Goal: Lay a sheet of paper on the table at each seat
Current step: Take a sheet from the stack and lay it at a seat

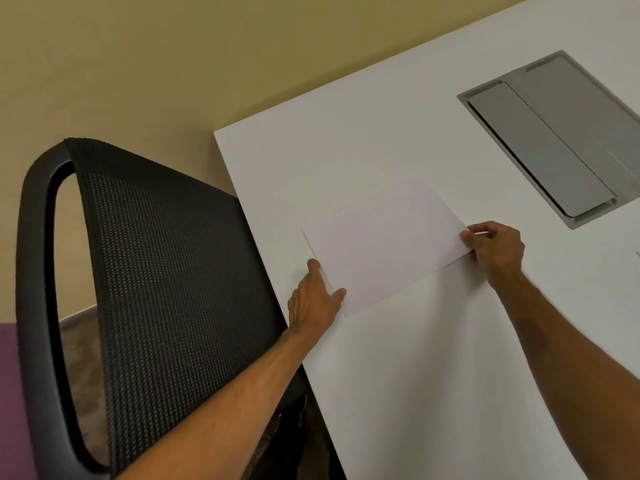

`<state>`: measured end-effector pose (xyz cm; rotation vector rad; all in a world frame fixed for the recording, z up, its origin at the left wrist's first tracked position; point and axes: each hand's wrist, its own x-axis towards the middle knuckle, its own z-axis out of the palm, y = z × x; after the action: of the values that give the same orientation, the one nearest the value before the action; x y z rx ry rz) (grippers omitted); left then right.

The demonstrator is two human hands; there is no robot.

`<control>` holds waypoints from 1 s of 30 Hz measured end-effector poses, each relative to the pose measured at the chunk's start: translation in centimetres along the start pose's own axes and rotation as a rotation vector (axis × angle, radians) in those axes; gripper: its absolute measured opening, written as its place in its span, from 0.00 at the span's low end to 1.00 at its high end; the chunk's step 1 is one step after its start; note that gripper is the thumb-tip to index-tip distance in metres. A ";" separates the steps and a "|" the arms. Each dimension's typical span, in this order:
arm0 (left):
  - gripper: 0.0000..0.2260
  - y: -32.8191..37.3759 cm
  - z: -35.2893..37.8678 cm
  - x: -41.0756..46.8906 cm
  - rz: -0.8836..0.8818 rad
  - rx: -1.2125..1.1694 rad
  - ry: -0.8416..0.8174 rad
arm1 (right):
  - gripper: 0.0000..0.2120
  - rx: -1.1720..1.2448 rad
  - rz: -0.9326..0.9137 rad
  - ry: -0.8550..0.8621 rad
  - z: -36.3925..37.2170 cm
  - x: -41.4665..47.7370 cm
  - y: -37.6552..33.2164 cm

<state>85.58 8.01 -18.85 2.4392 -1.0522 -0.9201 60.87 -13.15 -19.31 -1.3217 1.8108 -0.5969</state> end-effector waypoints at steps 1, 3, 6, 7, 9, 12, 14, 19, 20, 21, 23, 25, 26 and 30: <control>0.32 0.0 0.0 0.3 0.023 0.001 -0.021 | 0.03 -0.015 -0.007 -0.004 0.1 0.1 0.2; 0.40 0.0 -0.1 0.7 0.050 0.055 -0.087 | 0.03 -0.041 -0.018 -0.013 0.2 0.3 0.5; 0.43 -0.1 0.0 1.1 0.053 0.119 -0.127 | 0.04 -0.104 -0.036 -0.017 0.4 0.4 1.0; 0.42 -0.2 0.1 1.2 0.052 0.102 -0.126 | 0.05 -0.124 -0.040 -0.018 0.4 0.4 1.1; 0.40 -0.1 0.3 1.6 0.055 0.061 -0.118 | 0.07 -0.174 -0.050 -0.010 0.3 0.3 1.4; 0.39 -0.1 0.5 2.1 0.060 0.068 -0.110 | 0.14 -0.369 -0.181 0.024 -0.2 0.0 1.9; 0.38 0.0 0.7 2.3 0.062 0.112 -0.102 | 0.19 -0.496 -0.331 -0.007 -0.3 -0.6 2.5; 0.40 -0.3 0.6 2.4 0.210 0.297 0.033 | 0.25 -0.700 -0.596 -0.114 0.2 -2.6 4.0; 0.41 -0.5 0.6 2.4 0.240 0.312 0.030 | 0.26 -0.716 -0.627 -0.122 0.4 -3.0 4.2; 0.43 -0.9 0.5 2.4 0.271 0.329 0.017 | 0.27 -0.726 -0.648 -0.132 0.5 -3.2 4.4; 0.45 -1.4 0.5 2.6 0.342 0.392 -0.017 | 0.28 -0.756 -0.655 -0.163 0.8 -3.6 4.6; 0.45 -1.9 0.5 2.8 0.372 0.461 -0.061 | 0.29 -0.797 -0.627 -0.198 1.1 -3.7 4.9; 0.45 -2.0 0.5 2.9 0.364 0.482 -0.083 | 0.29 -0.807 -0.612 -0.210 1.2 -3.7 5.0; 0.44 -2.4 0.7 3.1 0.318 0.482 -0.124 | 0.30 -0.810 -0.604 -0.218 1.3 -3.7 5.3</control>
<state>87.94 7.28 -21.94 2.4790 -1.8246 -0.7876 59.49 -7.75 -22.81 -2.4111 1.4959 0.0321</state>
